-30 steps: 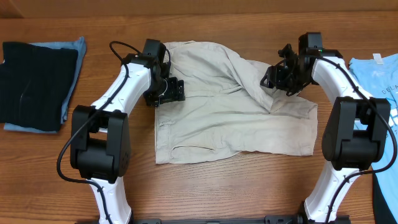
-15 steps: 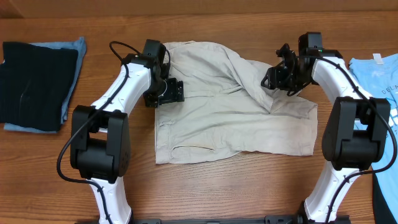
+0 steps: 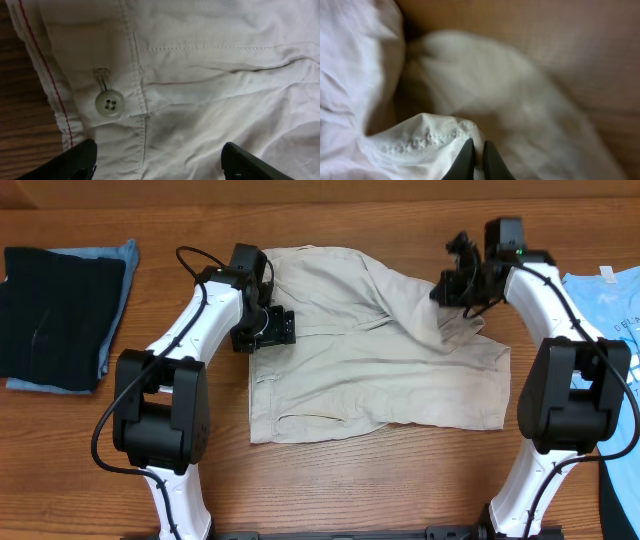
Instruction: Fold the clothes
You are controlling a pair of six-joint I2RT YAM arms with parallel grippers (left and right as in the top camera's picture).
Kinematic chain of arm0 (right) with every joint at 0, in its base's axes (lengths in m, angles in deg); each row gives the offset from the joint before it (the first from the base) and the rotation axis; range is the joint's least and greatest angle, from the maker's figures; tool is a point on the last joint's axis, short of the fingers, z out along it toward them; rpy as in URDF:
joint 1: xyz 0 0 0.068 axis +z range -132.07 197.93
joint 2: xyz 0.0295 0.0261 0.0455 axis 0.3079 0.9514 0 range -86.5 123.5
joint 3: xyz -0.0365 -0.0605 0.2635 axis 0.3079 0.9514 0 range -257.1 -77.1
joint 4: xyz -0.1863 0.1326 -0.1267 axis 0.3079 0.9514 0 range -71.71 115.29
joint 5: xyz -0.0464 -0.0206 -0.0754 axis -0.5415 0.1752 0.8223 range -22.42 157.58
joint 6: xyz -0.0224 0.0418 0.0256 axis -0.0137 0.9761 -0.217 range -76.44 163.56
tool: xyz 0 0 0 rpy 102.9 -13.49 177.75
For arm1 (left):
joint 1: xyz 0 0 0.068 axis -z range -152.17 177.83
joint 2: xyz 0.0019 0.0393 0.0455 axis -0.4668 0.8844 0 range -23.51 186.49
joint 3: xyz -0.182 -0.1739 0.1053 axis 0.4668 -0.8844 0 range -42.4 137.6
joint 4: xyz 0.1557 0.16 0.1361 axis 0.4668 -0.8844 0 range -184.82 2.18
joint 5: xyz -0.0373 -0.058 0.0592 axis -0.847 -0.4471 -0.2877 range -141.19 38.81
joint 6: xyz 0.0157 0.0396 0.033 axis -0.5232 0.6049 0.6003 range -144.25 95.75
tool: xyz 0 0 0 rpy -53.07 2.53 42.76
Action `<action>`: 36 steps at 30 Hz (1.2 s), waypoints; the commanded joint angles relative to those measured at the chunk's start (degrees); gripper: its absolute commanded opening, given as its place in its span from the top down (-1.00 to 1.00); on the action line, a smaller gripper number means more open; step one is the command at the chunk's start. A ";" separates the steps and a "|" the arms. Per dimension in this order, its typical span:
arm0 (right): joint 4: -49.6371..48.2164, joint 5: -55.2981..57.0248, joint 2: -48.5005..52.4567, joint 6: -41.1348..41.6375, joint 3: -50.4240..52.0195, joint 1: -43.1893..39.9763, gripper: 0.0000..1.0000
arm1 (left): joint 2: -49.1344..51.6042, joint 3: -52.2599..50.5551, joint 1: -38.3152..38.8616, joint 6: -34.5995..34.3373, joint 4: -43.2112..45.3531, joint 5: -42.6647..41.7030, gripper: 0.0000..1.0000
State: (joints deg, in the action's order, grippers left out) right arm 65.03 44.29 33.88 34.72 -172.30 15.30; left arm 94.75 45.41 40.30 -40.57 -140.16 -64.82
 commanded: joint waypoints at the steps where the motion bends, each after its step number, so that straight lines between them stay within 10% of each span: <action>1: -2.60 4.61 -1.77 -0.24 -3.85 0.00 0.92 | 0.52 0.35 0.35 0.90 -0.13 0.57 -0.64; 19: -49.07 27.32 13.22 -1.86 -3.78 -0.35 0.92 | 0.52 0.37 0.37 0.90 0.35 2.25 -0.63; 26: -47.23 32.79 1.79 -1.68 -6.40 -0.39 -0.52 | -0.20 5.29 0.37 0.92 2.36 2.23 -0.77; 28: -38.18 32.37 -3.52 -1.66 -6.43 -0.37 -0.58 | -0.31 10.29 0.35 1.16 1.81 2.45 -0.79; 30: -24.48 27.82 -7.04 -0.48 -6.43 -0.37 -0.30 | -0.31 14.03 0.37 1.05 2.56 5.95 -0.76; 32: -11.98 24.00 -7.37 5.62 -6.38 -0.48 0.92 | -0.28 14.19 0.31 0.37 3.13 7.02 -0.14; 36: -0.90 23.15 -3.30 7.87 -4.85 -0.48 0.92 | -0.28 13.64 0.31 0.20 -2.97 10.47 0.00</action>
State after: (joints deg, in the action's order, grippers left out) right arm 62.23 69.21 26.82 39.92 -178.88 15.14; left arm 94.71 58.81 40.30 -40.41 -140.01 -58.81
